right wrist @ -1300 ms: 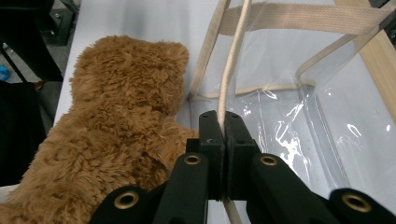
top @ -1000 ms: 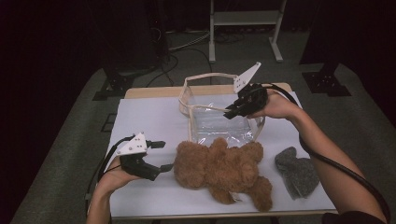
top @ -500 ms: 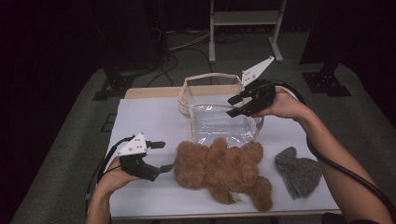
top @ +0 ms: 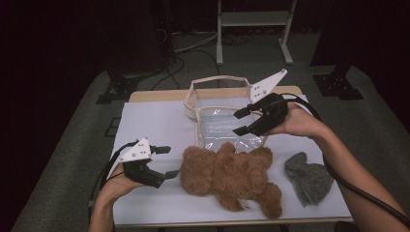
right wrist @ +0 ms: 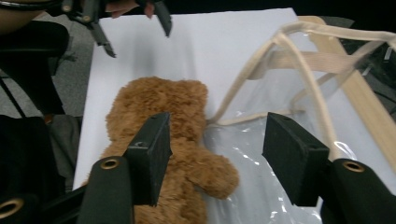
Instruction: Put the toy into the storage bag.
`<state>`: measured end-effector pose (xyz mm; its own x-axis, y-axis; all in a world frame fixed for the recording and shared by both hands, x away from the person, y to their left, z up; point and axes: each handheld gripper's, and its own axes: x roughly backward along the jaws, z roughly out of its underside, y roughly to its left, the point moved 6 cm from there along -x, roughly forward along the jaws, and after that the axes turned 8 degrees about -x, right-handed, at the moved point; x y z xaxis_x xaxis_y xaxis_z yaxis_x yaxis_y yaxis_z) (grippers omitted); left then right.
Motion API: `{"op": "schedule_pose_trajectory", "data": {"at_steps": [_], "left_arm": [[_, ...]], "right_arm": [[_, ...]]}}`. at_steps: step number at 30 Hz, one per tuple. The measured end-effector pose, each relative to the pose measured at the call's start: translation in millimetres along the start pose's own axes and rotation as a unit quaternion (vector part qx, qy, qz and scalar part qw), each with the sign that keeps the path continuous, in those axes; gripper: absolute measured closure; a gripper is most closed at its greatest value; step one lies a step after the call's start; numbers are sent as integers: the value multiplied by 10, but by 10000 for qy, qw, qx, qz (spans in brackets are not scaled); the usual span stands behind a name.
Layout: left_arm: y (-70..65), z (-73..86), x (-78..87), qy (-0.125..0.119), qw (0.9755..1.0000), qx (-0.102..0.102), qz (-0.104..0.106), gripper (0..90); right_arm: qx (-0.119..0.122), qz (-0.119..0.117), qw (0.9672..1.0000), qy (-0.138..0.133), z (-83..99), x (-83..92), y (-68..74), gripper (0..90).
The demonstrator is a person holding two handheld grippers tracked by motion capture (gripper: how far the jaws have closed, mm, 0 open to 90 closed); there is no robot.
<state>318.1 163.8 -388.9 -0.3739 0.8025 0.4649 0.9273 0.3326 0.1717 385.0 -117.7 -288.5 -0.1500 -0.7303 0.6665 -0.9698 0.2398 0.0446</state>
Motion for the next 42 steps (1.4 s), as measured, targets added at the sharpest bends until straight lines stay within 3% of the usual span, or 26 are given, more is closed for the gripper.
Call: {"op": "schedule_pose_trajectory", "data": {"at_steps": [11,19,32,42], "left_arm": [[-4,14,-18,11,10000,28,38,173],[-7,10,-4,-2,10000,25,38,172],[-4,20,4,13,10000,19,20,172],[-1,22,20,30,10000,-11,5,169]], "right_arm": [[37,-399,9992,82,149,-317,325,360],[36,-567,9983,158,265,-549,434,349],[127,-651,9969,424,381,-874,548,330],[233,-513,9959,711,433,-1018,580,325]]}}
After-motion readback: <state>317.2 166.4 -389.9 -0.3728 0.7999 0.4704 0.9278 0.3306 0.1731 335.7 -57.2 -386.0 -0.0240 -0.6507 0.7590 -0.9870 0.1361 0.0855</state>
